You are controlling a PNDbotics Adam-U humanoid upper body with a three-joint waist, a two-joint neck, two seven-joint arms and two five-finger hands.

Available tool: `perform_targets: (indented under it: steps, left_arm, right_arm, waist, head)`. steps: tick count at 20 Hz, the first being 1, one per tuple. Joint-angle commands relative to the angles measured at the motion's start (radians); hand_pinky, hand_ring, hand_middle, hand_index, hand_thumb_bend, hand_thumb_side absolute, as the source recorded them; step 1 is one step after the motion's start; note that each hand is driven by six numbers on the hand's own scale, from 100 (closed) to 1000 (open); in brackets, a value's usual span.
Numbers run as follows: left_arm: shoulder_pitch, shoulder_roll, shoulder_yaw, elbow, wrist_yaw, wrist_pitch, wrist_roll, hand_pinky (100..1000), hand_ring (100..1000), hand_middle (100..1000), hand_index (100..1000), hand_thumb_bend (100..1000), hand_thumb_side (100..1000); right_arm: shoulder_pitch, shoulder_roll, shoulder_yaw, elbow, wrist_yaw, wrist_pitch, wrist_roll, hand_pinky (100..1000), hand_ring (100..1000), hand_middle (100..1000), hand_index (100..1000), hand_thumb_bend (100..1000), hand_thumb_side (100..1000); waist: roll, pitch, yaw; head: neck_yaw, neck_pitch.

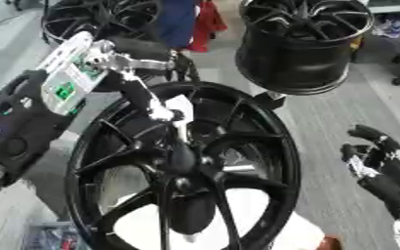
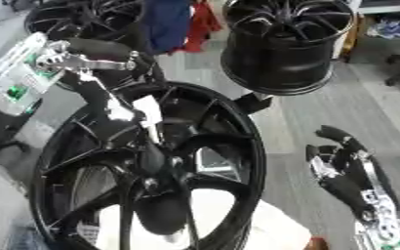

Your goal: Pull the pin out of the wheel hub.

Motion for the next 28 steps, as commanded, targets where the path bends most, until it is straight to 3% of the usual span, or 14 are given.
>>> perform_targets:
  steps: [1,19,28]
  left_arm:
    - [-0.018,0.003,0.004,0.011,-0.016,-0.125,-0.116,642,762,819,866,306,458]
    - [0.008,-0.001,-0.034,0.052,-0.057,-0.161,-0.116,495,684,778,827,229,389]
    - [0.017,-0.001,-0.042,0.061,-0.048,-0.168,-0.116,386,573,715,774,100,283]
  right_arm:
    - [-0.007,-0.017,-0.004,-0.009,-0.005,-0.001,0.001,628,654,781,835,248,231]
    - [-0.007,-0.017,-0.006,-0.010,-0.004,-0.001,0.000,628,654,782,834,247,233]
    - [-0.007,-0.017,-0.006,-0.009,-0.003,0.000,0.000,628,654,782,834,246,234]
  waist:
    - [-0.004,-0.012,-0.002]
    - [-0.005,-0.013,-0.002]
    - [-0.006,-0.012,0.000]
  head:
    - [0.004,-0.006]
    - [0.002,-0.009]
    - [0.001,-0.011]
